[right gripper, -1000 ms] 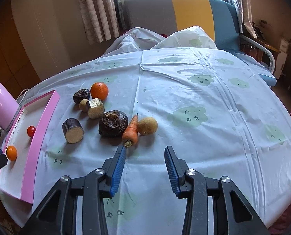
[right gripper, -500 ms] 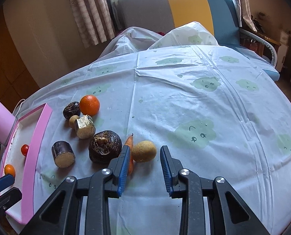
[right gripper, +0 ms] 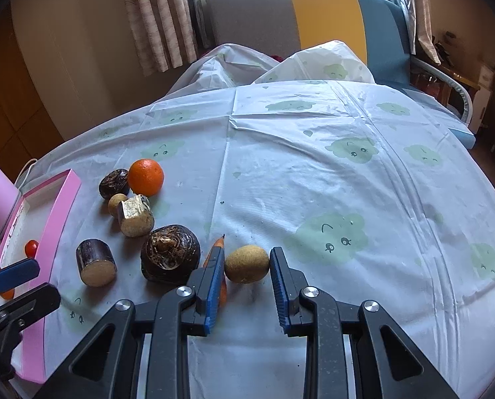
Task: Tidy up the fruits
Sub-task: 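Reach the left gripper to the dark cylindrical slice and grasp it, then drop the dark slice into the tray with the left gripper while the right gripper grasps the brown kiwi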
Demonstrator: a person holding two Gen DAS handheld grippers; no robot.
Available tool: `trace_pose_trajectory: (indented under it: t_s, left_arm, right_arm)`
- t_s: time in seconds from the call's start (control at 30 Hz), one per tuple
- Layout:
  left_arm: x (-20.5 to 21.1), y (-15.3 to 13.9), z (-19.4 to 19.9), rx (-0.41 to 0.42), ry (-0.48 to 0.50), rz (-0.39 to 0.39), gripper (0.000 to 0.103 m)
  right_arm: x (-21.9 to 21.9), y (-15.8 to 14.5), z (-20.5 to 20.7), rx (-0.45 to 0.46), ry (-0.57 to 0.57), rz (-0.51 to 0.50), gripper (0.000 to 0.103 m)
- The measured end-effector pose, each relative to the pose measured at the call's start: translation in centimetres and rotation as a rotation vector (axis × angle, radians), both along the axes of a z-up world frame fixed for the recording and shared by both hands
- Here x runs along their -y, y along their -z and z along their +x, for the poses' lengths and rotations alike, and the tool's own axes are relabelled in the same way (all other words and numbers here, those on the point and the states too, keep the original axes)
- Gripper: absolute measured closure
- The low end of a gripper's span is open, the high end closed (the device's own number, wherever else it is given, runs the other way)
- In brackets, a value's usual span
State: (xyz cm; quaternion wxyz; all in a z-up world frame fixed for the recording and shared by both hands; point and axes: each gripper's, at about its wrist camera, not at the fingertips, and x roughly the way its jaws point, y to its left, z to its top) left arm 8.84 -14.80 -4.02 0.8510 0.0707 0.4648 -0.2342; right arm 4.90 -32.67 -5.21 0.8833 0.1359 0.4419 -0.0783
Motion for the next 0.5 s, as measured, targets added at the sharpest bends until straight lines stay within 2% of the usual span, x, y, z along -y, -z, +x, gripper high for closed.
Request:
trace_pose_trajectory:
  t_s: [0.27,0.3,0.33,0.37,0.5]
  left_arm:
    - [1.3,2.1,2.5,-0.049,0.005,0.023,0.042]
    - [1.3,2.4,2.6,-0.054,0.008,0.020,0.046]
    - [1.3,2.7,2.8,-0.066,0.010,0.018,0.060]
    - [1.3,3.0,2.8,-0.080,0.010,0.011,0.068]
    - [0.8,2.9,2.0,-0.069,0.016,-0.016,0.070]
  right_arm:
    - [0.1,0.0,0.3,0.003,-0.028,-0.004,0.073]
    - [0.0,0.0,0.4,0.001,-0.032,-0.007,0.073]
    - [0.0,0.0,0.5,0.000,-0.037,-0.008,0.073]
    - [-0.1,0.0,0.5,-0.001,-0.038,-0.012,0.074]
    - [-0.2,0.0,0.5,0.001,-0.037,-0.025,0.075]
